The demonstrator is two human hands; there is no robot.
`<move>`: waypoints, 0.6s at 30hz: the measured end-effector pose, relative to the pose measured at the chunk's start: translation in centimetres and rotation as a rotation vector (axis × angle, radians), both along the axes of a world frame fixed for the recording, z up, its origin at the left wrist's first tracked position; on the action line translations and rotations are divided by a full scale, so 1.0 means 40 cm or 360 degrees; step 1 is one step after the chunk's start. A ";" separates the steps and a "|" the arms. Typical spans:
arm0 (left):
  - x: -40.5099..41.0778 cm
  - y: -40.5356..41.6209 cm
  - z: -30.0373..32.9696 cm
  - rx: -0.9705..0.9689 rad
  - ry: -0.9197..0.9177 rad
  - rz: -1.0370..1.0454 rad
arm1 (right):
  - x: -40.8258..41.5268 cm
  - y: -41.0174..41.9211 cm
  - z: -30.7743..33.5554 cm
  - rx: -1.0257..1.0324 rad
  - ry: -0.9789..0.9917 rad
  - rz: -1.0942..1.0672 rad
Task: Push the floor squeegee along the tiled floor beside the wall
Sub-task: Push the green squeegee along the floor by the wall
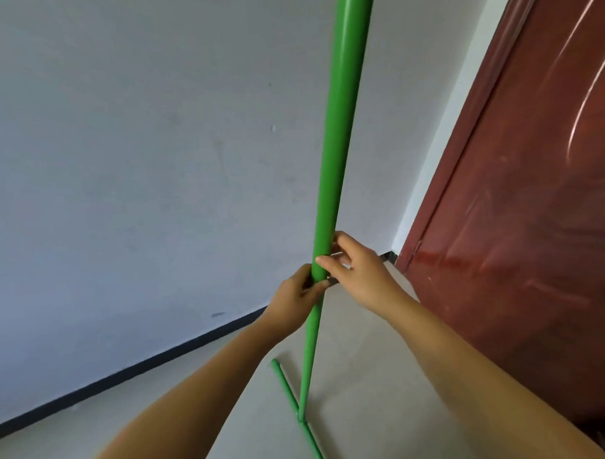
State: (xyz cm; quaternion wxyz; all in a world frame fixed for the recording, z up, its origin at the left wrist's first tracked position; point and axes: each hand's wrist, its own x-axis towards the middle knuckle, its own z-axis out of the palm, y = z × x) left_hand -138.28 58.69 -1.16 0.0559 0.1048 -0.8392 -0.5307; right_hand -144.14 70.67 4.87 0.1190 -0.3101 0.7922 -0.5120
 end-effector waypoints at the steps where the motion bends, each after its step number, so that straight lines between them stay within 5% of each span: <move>1: -0.018 -0.011 -0.003 0.0026 0.0011 0.0079 | -0.030 -0.021 0.000 0.0000 0.0002 0.0052; 13: -0.251 -0.033 -0.033 0.0136 0.0142 0.1293 | -0.378 -0.221 0.017 0.0056 0.0068 0.0989; 18: -0.332 0.002 -0.038 0.0097 -0.0019 0.1712 | -0.459 -0.272 0.042 0.0141 0.0099 0.1328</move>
